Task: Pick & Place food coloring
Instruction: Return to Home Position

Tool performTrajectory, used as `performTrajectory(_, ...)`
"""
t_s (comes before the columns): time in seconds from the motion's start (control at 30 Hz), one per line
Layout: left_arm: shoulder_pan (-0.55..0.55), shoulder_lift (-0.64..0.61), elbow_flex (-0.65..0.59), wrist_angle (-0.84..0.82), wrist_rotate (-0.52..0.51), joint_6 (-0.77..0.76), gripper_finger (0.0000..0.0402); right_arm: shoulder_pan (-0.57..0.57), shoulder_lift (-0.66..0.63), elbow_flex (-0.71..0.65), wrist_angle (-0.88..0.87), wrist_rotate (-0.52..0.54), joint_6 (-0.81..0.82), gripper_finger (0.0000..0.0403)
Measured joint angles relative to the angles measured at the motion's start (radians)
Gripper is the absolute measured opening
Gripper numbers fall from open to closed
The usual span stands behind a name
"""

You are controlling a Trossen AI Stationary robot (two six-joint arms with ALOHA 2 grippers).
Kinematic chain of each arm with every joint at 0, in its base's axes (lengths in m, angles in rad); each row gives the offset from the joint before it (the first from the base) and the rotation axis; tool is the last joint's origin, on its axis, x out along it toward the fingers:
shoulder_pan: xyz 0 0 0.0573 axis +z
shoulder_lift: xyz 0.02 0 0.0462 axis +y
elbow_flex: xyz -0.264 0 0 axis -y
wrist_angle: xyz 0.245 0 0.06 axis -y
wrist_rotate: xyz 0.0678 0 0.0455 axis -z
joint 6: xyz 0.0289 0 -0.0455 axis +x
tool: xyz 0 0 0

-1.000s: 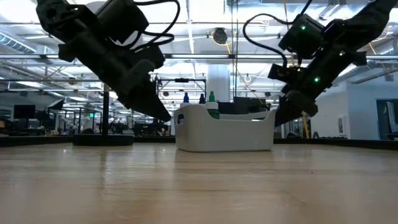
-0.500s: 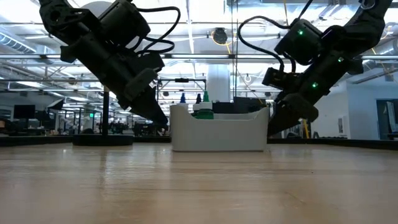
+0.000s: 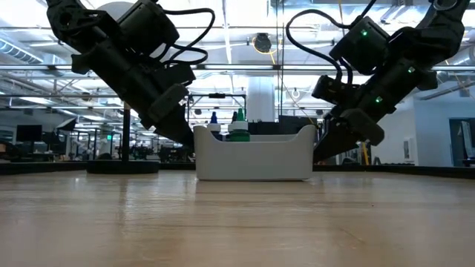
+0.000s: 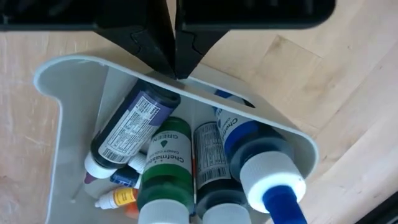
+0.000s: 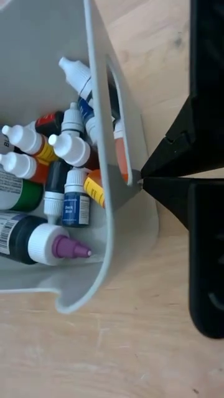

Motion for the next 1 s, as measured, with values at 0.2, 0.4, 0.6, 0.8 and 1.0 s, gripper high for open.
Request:
performTrajectory(0.2, 0.0, 0.0, 0.0, -0.001, 0.0, 0.0, 0.0013, 0.0, 0.0, 0.0, 0.001, -0.035, -0.009, 0.0)
performTrajectory(0.4, 0.0, 0.0, 0.0, -0.003, 0.002, -0.006, 0.0017, 0.0, 0.0, -0.001, -0.002, -0.051, 0.004, 0.0)
performTrajectory(0.6, -0.001, 0.001, 0.0, -0.051, 0.026, -0.031, 0.0004, -0.012, -0.002, -0.022, 0.007, -0.051, 0.007, 0.0)
performTrajectory(0.8, -0.001, 0.001, 0.0, -0.092, 0.041, -0.032, 0.0025, -0.012, -0.019, -0.024, -0.011, -0.053, -0.007, 0.0)
performTrajectory(1.0, -0.001, 0.0, 0.0, -0.153, 0.043, -0.017, 0.0015, -0.013, -0.079, -0.024, -0.087, -0.052, -0.019, 0.0)
